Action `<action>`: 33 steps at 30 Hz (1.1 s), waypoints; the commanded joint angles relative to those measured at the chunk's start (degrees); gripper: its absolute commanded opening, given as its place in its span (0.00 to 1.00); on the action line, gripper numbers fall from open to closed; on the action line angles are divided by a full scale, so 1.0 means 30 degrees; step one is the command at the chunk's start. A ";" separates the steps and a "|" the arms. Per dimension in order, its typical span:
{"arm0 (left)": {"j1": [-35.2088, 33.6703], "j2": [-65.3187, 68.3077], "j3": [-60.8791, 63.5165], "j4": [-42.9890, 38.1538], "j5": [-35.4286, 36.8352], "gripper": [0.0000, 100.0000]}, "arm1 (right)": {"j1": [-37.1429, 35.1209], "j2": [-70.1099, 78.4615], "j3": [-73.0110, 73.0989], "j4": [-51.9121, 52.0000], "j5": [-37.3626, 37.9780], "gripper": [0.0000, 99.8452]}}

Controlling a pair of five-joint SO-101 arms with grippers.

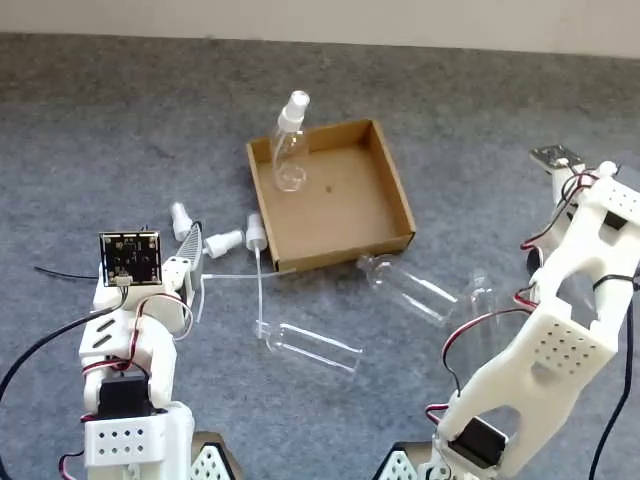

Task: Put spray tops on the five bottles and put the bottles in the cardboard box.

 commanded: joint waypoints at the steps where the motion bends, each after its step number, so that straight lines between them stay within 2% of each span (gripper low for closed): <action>1: 0.0044 -0.0190 -0.0132 -0.0293 -0.0176 0.22 | 0.0220 -0.0337 -0.0073 -0.0044 0.0264 0.24; 29: 0.0044 -0.0190 -0.0132 -0.0293 -0.0176 0.22 | 0.0366 0.1304 -0.0249 0.0073 0.0147 0.23; 33: 0.0044 -0.0190 -0.0132 -0.0293 -0.0176 0.22 | 0.0396 0.1304 -0.0278 0.0103 0.0117 0.14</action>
